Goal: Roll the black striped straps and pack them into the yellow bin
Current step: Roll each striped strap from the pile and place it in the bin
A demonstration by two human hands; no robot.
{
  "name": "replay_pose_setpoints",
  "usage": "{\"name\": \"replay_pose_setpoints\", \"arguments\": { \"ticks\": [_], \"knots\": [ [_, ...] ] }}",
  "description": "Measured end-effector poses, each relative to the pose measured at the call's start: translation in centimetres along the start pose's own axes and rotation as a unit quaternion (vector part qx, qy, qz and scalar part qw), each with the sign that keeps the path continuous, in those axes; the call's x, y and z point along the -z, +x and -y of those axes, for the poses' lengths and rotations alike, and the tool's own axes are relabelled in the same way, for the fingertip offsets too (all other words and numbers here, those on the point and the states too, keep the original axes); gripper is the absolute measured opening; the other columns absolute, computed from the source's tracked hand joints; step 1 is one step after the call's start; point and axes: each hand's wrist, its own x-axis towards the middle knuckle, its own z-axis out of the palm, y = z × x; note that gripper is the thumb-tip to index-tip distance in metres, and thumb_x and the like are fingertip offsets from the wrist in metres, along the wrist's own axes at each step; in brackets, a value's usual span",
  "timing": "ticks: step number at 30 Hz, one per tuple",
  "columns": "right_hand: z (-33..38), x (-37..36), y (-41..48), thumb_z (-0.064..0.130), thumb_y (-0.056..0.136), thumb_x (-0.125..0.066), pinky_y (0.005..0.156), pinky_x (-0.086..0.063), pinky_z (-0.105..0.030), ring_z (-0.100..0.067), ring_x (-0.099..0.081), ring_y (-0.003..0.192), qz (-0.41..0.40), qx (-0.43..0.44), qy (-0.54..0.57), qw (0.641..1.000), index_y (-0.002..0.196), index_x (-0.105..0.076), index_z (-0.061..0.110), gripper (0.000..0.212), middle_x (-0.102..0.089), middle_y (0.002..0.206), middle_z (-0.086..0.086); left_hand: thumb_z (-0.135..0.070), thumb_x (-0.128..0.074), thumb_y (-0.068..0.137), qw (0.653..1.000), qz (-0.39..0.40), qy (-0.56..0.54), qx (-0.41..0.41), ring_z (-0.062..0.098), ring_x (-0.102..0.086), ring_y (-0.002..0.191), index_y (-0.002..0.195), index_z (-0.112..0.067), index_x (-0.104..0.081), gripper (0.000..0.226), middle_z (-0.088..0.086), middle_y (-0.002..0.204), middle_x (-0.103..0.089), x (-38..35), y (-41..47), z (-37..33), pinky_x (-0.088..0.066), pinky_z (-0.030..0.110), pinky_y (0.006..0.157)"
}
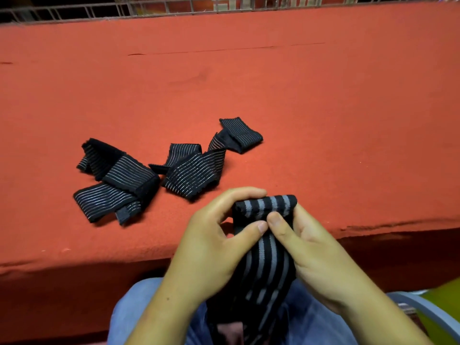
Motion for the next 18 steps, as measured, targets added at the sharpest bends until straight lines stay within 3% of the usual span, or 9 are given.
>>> {"name": "replay_pose_setpoints", "arguments": {
  "ticks": [3,5,10,12,15,18],
  "knots": [
    [0.05,0.13,-0.11,0.061,0.086,-0.064,0.109,-0.049,-0.054,-0.023,-0.072,0.116,0.008,-0.038,-0.005,0.999,0.113,-0.074,0.033,0.04,-0.078,0.118,-0.006,0.004,-0.077,0.084,0.999,-0.023,0.027,-0.022,0.005,-0.069,0.105,0.104,-0.034,-0.072,0.043,-0.019,0.105,-0.074,-0.16,-0.2,-0.06,-0.049,0.014,0.088],
    [0.32,0.27,-0.07,0.068,0.082,-0.06,0.107,-0.05,-0.051,-0.023,-0.073,0.114,0.011,-0.045,-0.001,0.999,0.11,-0.077,0.028,0.052,-0.079,0.113,-0.007,0.006,-0.077,0.083,0.998,-0.018,0.038,-0.036,0.005,-0.07,0.103,0.101,-0.032,-0.073,0.043,-0.018,0.103,-0.075,-0.14,-0.23,-0.11,-0.047,0.012,0.089],
    [0.44,0.43,-0.05,0.046,0.094,-0.059,0.095,-0.054,-0.039,-0.025,-0.073,0.111,0.011,-0.043,0.062,0.997,0.113,-0.075,0.013,0.041,-0.078,0.114,-0.014,0.004,-0.076,0.087,0.997,0.017,0.038,-0.069,0.016,-0.069,0.114,0.106,-0.024,-0.076,0.034,-0.011,0.111,-0.076,0.22,-0.13,0.34,-0.051,0.025,0.099],
    [0.3,0.45,-0.13,0.039,0.098,-0.061,0.09,-0.058,-0.036,-0.027,-0.072,0.106,0.015,-0.04,0.082,0.996,0.116,-0.071,0.009,0.036,-0.076,0.114,-0.018,0.003,-0.075,0.088,0.996,0.048,0.039,-0.06,0.014,-0.065,0.123,0.114,-0.024,-0.075,0.037,-0.011,0.122,-0.072,0.57,-0.25,0.59,-0.047,0.024,0.105],
    [0.33,0.45,-0.14,0.027,0.097,-0.061,0.09,-0.059,-0.035,-0.027,-0.072,0.105,0.009,-0.034,0.077,0.996,0.12,-0.07,0.015,0.027,-0.075,0.115,-0.018,-0.024,-0.073,0.089,0.993,0.11,-0.029,0.03,0.001,-0.055,0.133,0.138,-0.032,-0.058,0.052,-0.019,0.139,-0.061,0.75,-0.77,0.63,-0.043,0.016,0.107],
    [0.24,0.42,-0.27,0.024,0.101,-0.06,0.1,-0.056,-0.044,-0.029,-0.07,0.117,0.024,-0.021,0.027,0.999,0.125,-0.066,0.025,0.025,-0.074,0.122,-0.01,-0.058,-0.062,0.092,0.99,0.094,-0.05,0.097,-0.011,-0.053,0.128,0.151,-0.046,-0.036,0.066,-0.033,0.137,-0.058,0.3,-1.0,0.81,-0.041,0.008,0.101]
  ]
}}
